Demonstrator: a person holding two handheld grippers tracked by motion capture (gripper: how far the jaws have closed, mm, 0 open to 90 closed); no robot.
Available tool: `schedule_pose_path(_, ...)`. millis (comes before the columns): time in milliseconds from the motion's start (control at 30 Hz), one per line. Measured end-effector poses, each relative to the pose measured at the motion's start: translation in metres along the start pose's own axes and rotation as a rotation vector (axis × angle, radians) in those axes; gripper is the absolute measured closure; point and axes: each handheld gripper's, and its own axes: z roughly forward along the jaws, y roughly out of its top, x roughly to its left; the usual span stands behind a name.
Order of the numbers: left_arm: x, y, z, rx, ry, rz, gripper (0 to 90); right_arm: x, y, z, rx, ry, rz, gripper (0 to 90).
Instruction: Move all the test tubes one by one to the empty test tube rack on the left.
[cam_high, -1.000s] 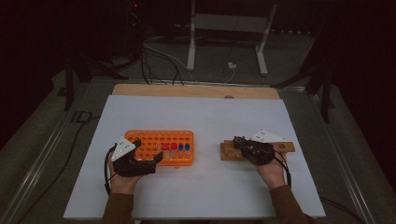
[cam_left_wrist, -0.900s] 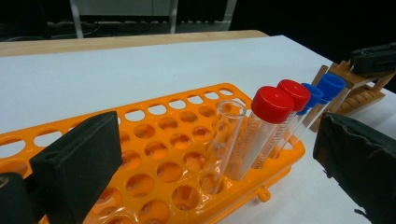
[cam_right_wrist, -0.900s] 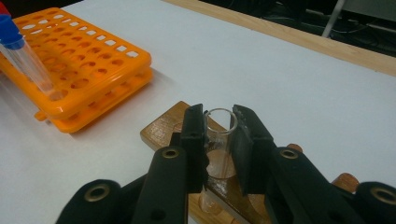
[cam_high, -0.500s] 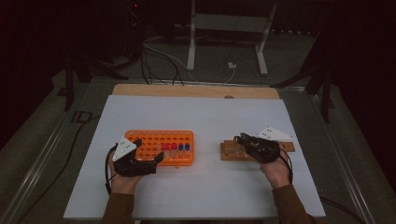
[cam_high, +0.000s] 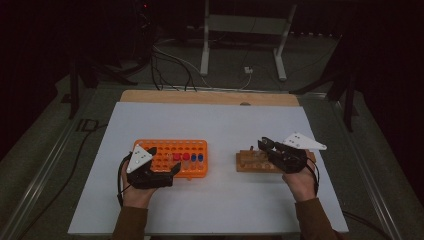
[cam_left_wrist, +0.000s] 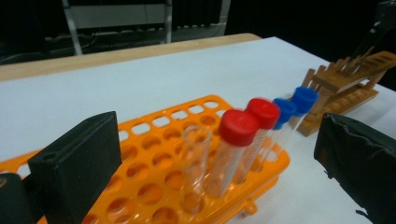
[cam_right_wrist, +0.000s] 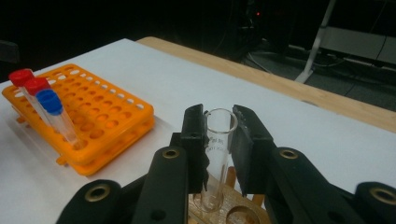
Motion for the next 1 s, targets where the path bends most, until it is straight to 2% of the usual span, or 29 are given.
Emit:
schedule_pose_path(300, -0.017, 0.015, 0.006, -0.019, -0.044, 0.033, 1.2, 0.008, 0.005, -0.005, -0.014, 0.013, -0.018, 76.3)
schedule_pose_path(600, -0.038, 0.029, 0.024, -0.017, -0.089, 0.061, 1.3, 0.015, 0.008, -0.007, -0.016, 0.034, -0.034, 76.3)
schedule_pose_path(1000, -0.072, 0.039, 0.047, -0.009, -0.148, 0.109, 1.8, 0.027, 0.008, -0.003, 0.008, 0.095, -0.036, 76.3)
